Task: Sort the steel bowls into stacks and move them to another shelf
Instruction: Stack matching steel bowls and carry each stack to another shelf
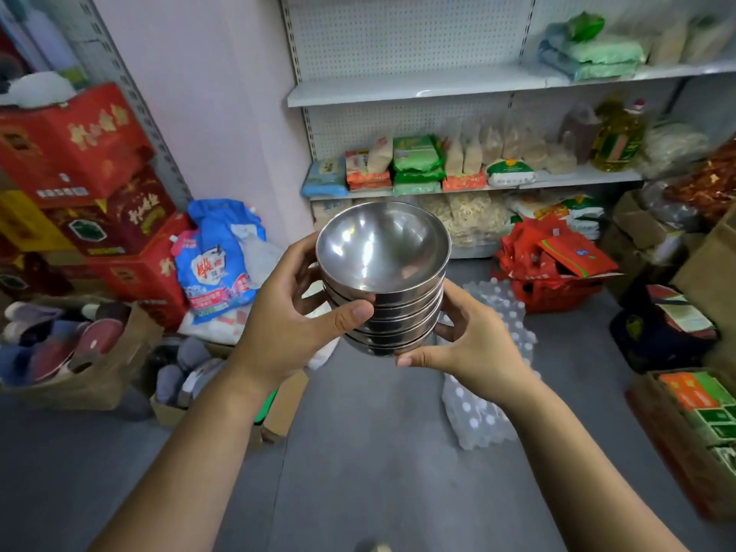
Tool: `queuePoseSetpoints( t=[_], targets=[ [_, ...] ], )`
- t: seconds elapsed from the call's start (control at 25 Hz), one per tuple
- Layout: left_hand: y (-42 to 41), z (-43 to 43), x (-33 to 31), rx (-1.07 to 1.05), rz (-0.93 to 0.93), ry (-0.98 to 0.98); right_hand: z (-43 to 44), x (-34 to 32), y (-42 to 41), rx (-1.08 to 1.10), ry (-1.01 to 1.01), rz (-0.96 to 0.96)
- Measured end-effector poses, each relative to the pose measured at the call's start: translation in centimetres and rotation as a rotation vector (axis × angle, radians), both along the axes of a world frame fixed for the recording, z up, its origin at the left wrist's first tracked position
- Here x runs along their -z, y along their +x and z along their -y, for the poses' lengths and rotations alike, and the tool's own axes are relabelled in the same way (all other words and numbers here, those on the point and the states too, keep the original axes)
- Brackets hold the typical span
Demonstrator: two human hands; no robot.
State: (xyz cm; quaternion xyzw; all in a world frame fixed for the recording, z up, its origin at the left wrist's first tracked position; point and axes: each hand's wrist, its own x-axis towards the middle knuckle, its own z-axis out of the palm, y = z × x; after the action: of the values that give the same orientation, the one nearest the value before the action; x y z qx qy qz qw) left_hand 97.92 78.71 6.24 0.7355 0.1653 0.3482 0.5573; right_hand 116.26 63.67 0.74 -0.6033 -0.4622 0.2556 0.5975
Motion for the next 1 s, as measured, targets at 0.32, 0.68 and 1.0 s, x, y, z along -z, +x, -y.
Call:
queuePoseSetpoints(
  t=[0.32, 0.68, 1.0],
  targets=[
    [11.2, -12.5, 1.9, 0.057, -0.048, -0.037, -11.6, 2.4, 10.1, 0.036, -0.037, -0.075],
    [28.0, -25.6, 1.6, 0.037, 0.021, -0.108, -25.5, 2.2, 28.3, -0.025, -0.048, -0.084],
    [39.8, -37.5, 1.9, -0.021, 0.045, -0.125, -38.6, 1.7, 41.8, -0.115, -0.168, -0.096]
  ],
)
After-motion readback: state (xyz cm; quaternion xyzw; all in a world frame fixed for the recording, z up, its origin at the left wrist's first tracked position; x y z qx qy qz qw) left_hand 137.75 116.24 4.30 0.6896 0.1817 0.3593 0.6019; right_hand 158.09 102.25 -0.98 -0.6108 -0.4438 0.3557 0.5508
